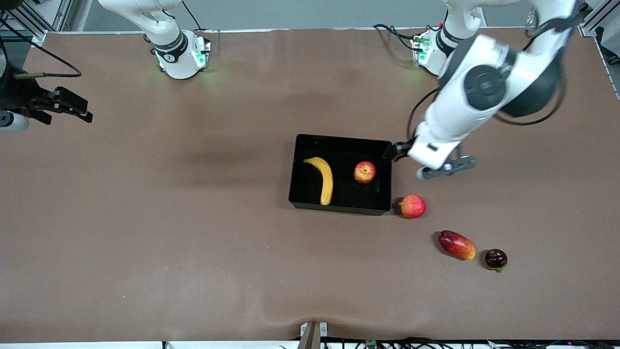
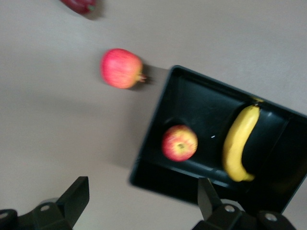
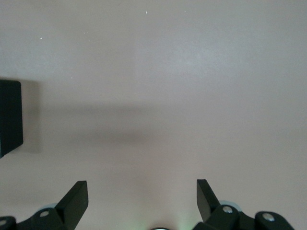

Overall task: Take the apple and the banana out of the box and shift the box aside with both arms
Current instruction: 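Lower the left gripper into the box and grasp the red apple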

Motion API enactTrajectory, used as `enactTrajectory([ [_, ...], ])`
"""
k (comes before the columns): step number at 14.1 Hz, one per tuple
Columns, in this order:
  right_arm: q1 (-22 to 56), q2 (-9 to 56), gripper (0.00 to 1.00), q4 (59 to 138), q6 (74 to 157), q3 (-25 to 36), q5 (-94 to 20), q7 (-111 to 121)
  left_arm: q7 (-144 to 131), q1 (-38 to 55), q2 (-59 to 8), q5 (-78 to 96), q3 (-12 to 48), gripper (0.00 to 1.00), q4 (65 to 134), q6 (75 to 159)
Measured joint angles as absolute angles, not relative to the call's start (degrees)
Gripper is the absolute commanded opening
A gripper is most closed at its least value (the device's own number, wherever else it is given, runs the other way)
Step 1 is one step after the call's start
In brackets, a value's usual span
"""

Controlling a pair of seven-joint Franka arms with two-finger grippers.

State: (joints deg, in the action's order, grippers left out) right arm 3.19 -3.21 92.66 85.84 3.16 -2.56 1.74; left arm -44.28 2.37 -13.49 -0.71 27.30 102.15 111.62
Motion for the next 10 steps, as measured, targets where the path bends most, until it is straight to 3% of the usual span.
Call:
enactTrajectory([
  [3, 3.2, -2.7, 1.0, 92.8, 85.3, 3.1, -2.6, 6.8, -51.1, 6.2, -18.0, -2.5, 27.6, 1.0, 105.2, 119.1],
  [10, 2.5, -0.5, 1.0, 92.6, 81.8, 3.4, -2.6, 16.1, -63.5, 10.6, -30.9, -14.8, 27.6, 1.0, 105.5, 127.1],
])
